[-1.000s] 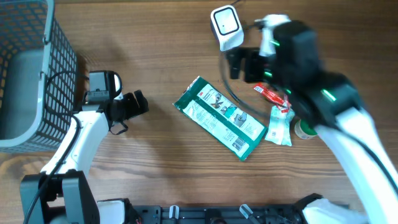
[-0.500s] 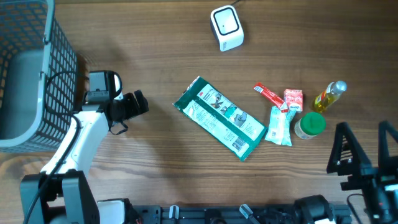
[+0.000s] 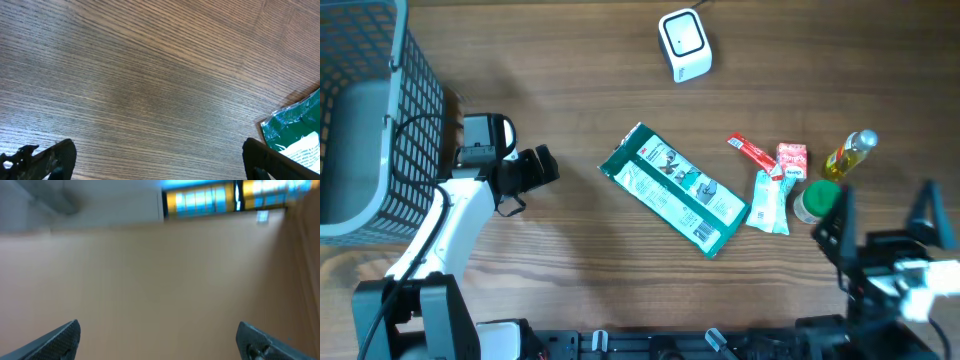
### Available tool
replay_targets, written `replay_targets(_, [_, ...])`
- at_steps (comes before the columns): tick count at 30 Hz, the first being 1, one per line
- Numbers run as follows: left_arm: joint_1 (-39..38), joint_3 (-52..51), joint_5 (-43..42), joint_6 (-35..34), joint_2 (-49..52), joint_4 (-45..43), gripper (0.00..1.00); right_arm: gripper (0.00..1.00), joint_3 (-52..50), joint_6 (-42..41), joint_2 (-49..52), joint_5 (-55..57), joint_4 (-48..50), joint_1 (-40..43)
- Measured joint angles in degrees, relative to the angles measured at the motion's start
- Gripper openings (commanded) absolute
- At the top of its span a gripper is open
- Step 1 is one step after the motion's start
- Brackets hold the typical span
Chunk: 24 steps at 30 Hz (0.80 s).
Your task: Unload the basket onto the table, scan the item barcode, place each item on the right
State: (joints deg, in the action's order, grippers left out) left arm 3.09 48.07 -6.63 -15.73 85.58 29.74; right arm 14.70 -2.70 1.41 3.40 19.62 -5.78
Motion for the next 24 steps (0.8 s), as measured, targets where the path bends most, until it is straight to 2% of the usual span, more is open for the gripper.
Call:
replay_targets(3, [0.0, 0.0, 0.0, 0.0, 0.02, -0.02, 1.0, 0.99, -6.08, 0.48, -0.04, -0.79, 3.23, 0.0])
replay_targets(8, [0.0, 0.0, 0.0, 0.0, 0.02, -0.02, 1.0, 1.0, -12.5, 6.45, -0.2, -5.73, 2.95, 0.0])
replay_targets(15, [0.0, 0.0, 0.0, 0.0, 0.02, 0.0, 1.0, 1.0, -14.29, 9.27, -0.57, -9.16, -17.25, 0.0])
replay_targets(24, [0.0, 0.0, 0.0, 0.0, 0.0, -0.02, 1.0, 1.0, -14.34, 8.98, -0.57, -10.03, -19.23, 0.04])
